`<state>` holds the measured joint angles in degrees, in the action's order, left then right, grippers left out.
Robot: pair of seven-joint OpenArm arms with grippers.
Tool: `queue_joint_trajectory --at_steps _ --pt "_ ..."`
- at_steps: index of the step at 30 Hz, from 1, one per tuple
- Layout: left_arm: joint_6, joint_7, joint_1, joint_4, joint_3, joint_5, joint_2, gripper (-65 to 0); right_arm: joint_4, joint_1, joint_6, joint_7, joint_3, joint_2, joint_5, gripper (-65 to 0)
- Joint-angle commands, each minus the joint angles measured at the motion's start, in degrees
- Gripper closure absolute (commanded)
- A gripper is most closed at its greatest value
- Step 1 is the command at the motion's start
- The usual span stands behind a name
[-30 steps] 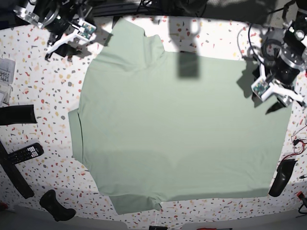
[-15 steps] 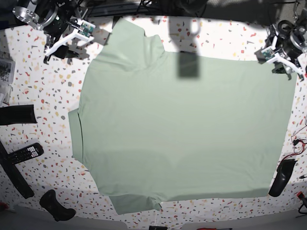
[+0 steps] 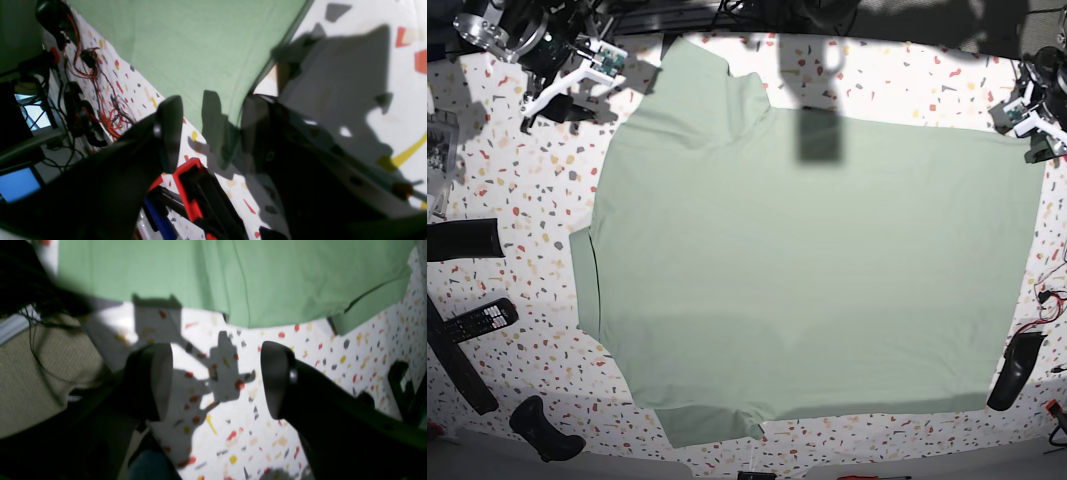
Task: Fold the T-shirt properly
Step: 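Grasp the hem corners with the left and right grippers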
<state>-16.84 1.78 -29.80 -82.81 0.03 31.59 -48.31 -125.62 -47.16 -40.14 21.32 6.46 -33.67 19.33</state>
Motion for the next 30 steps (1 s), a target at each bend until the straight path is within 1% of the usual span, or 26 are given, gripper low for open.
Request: queue_joint_trajectory --at_steps 1,2,3,6,9,12,17,19,21,22,25,28,29,30 --pt "-0.63 1.14 -0.22 0.2 -0.28 0.5 -1.07 -24.7 -0.98 -0.17 0.14 -1.79 0.28 -0.59 -0.46 -40.1" --pt "-0.63 1.14 -0.22 0.26 -0.28 0.0 -0.94 -21.8 -0.98 -0.17 0.14 -2.93 0.28 -0.59 -0.48 -40.1" --pt "-0.63 1.14 -0.26 0.31 -0.28 -0.94 -0.7 -17.6 -0.98 -0.17 0.14 -3.74 0.28 -0.61 -1.4 -40.1" --pt "-0.68 1.18 -0.85 0.31 -0.28 -3.17 0.76 -0.1 -0.98 -0.17 0.14 -3.78 0.28 -0.59 -8.96 -40.1" --pt "-0.68 1.36 -0.83 0.33 -0.28 -3.13 2.47 0.0 -0.98 -0.15 0.14 -3.76 0.28 -0.59 -16.9 -40.1" --pt "-0.7 1.66 -0.85 0.33 -0.28 -3.1 3.72 0.0 -0.98 -0.17 0.14 -3.76 0.28 -0.59 -23.47 -40.1" --pt "-0.66 1.77 -0.79 0.33 -0.28 -3.13 3.98 0.0 -0.96 -0.13 0.14 -3.74 0.28 -0.48 -30.34 -40.1" --pt "-0.68 1.79 -0.83 0.33 -0.28 -3.13 3.98 0.0 -0.96 -0.15 0.14 -3.37 0.26 -0.15 -31.93 -40.1" --pt "-0.68 1.77 -0.81 0.33 -0.28 -3.15 4.0 0.0 -0.96 -0.13 0.14 -2.01 -0.09 0.2 -31.32 -40.1" --pt "-0.68 1.75 -0.81 0.33 -0.28 -3.13 4.0 0.0 -0.96 -0.13 0.14 -1.51 -0.5 0.39 -29.77 -40.1" --pt "-0.68 1.75 -0.83 0.33 -0.28 -3.13 4.0 0.0 -0.96 -0.13 0.14 -1.38 -3.23 1.05 -22.38 -40.1" --pt "-0.68 1.55 -0.83 0.33 -0.28 -3.13 4.0 0.0 -0.96 -0.11 0.14 -1.4 -8.37 1.51 -16.02 -40.1" --pt "-0.66 1.57 -0.83 0.33 -0.28 -3.13 4.0 0.0 -0.96 0.04 0.42 -1.38 -10.27 1.79 -13.55 -40.1" --pt "-0.66 1.55 -0.83 0.33 -0.28 -3.13 4.0 0.0 -0.96 0.37 1.7 -1.33 -12.22 2.05 -11.3 -40.1"
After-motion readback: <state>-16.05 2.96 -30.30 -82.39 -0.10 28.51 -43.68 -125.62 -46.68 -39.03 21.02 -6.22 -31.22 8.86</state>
